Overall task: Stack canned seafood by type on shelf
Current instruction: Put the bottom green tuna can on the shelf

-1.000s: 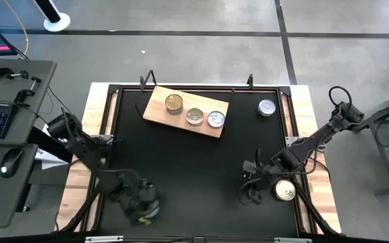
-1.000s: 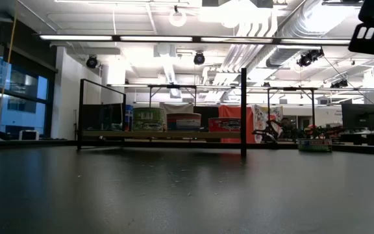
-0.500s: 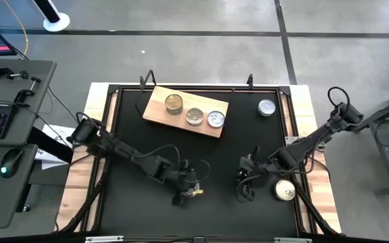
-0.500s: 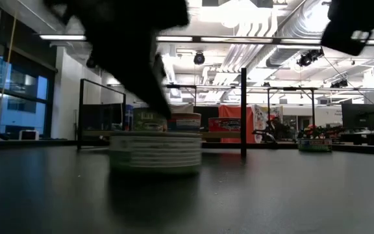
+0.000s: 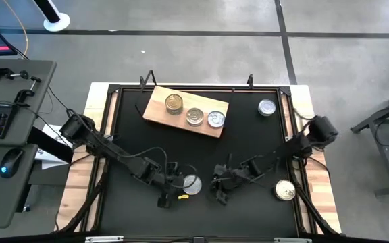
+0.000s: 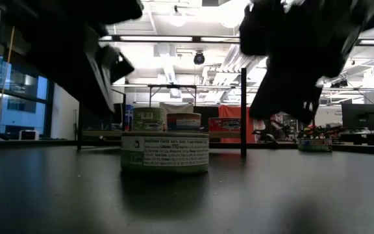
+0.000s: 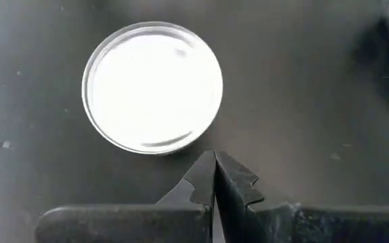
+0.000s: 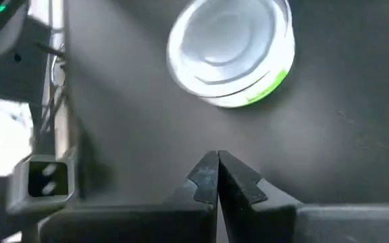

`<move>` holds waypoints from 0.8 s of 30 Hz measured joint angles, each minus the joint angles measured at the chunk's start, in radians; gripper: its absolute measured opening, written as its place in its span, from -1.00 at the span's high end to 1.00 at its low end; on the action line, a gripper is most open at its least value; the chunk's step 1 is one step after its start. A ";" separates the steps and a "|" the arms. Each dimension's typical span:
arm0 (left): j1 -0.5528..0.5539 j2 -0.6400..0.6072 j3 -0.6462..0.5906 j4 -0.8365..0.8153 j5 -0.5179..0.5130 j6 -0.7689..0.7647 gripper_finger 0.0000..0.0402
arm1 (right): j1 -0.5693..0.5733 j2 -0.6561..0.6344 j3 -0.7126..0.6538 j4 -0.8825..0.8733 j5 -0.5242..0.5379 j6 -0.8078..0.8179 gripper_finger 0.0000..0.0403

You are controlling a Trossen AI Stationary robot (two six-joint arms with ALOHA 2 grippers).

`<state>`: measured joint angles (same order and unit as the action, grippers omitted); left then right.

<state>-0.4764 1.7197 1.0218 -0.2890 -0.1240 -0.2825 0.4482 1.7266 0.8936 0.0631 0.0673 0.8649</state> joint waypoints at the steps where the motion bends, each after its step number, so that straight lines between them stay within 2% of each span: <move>1: 0.000 0.000 -0.030 0.051 -0.009 0.000 1.00 | -0.003 0.029 0.002 0.025 0.000 0.015 1.00; 6: 0.022 -0.004 -0.111 0.207 -0.098 -0.046 1.00 | -0.013 0.141 0.044 0.038 -0.016 0.080 1.00; 10: 0.034 -0.007 -0.109 0.222 -0.139 0.042 1.00 | -0.027 0.203 0.106 0.043 -0.046 0.080 1.00; 14: 0.054 -0.007 -0.110 0.206 -0.124 0.136 1.00 | -0.045 0.248 0.168 0.038 -0.064 0.077 1.00; 18: 0.060 -0.007 -0.123 0.230 -0.095 0.161 1.00 | -0.063 0.265 0.219 -0.018 -0.062 0.049 1.00; 24: 0.059 -0.007 -0.225 0.385 -0.066 0.059 1.00 | -0.076 0.265 0.283 -0.226 -0.064 0.007 1.00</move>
<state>-0.4175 1.7123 0.7970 0.0958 -0.1903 -0.2232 0.3725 1.9919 1.1763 -0.1630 0.0029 0.8719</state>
